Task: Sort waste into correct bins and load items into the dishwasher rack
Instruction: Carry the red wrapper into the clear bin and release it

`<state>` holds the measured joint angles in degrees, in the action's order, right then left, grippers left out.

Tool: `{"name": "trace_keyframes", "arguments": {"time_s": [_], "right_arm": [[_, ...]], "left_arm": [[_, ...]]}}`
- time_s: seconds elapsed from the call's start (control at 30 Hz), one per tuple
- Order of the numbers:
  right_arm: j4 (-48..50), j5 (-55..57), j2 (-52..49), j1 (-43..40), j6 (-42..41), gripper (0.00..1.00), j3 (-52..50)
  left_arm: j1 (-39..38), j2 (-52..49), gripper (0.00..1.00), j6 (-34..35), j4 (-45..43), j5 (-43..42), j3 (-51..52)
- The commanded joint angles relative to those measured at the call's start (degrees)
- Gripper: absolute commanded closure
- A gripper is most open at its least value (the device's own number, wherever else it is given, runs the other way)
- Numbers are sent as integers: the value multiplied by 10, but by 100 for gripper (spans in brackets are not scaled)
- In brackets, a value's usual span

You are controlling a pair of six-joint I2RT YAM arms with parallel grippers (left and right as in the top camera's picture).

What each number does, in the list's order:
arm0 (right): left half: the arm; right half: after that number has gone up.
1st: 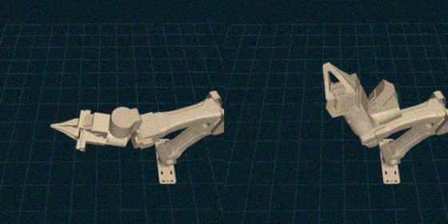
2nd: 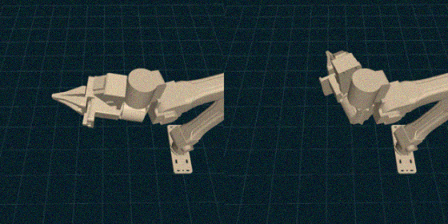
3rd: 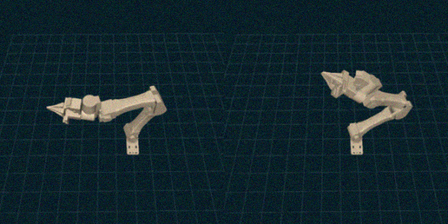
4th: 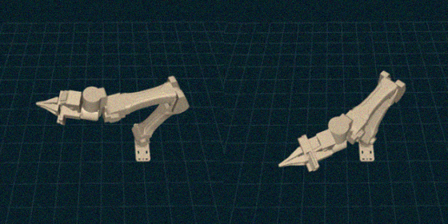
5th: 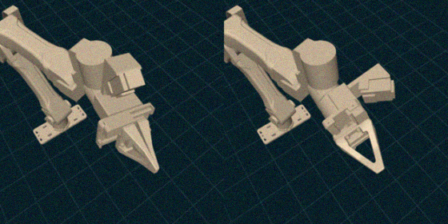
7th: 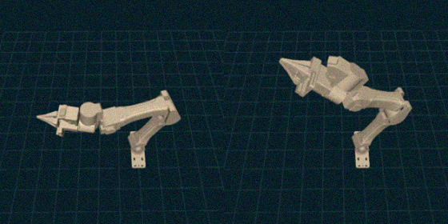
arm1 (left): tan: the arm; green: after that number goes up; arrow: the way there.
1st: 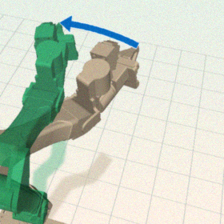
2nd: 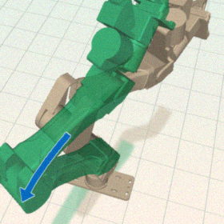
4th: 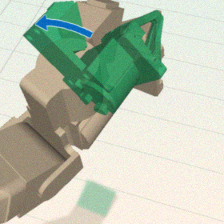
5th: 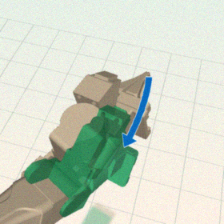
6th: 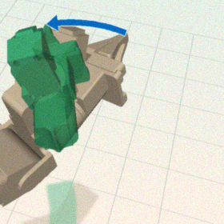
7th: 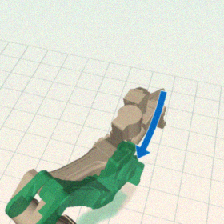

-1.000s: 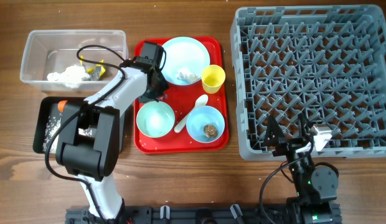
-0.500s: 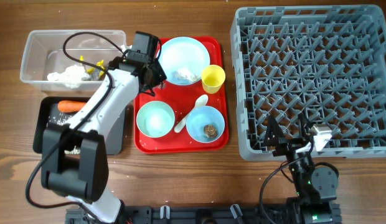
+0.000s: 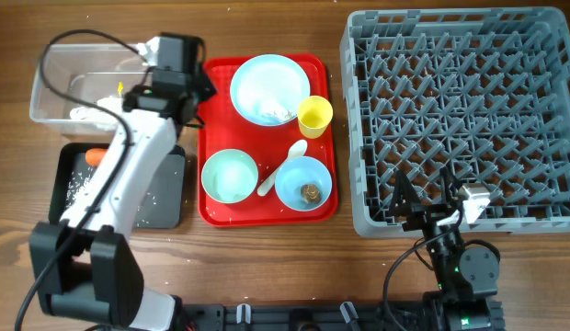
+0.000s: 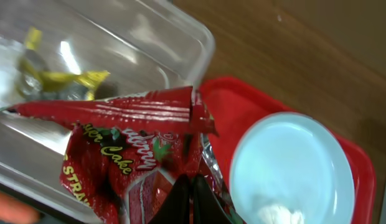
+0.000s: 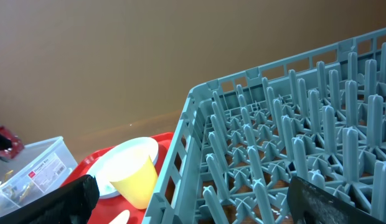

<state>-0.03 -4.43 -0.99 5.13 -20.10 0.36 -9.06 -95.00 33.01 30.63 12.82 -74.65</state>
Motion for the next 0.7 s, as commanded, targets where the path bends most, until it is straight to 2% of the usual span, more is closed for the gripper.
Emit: {"name": "trace_keyframes", "arguments": {"time_s": [0.0,0.23,0.53,0.57,0.63,0.67], "right_arm": [[2,6,3,2,4,0,-1],[2,6,3,2,4,0,-1],[2,6,3,2,4,0,-1],[2,6,3,2,4,0,-1],[2,6,3,2,4,0,-1],[2,6,3,2,4,0,-1]], "left_arm": [[43,16,96,-13,-14,12,-11],[89,-12,96,-13,-62,5,-11],[115,-101,96,-13,-92,5,-11],[118,-111,93,-13,-94,5,-11],[122,-117,60,-13,-94,5,-11],[123,-116,49,-13,-95,5,-11]]}}
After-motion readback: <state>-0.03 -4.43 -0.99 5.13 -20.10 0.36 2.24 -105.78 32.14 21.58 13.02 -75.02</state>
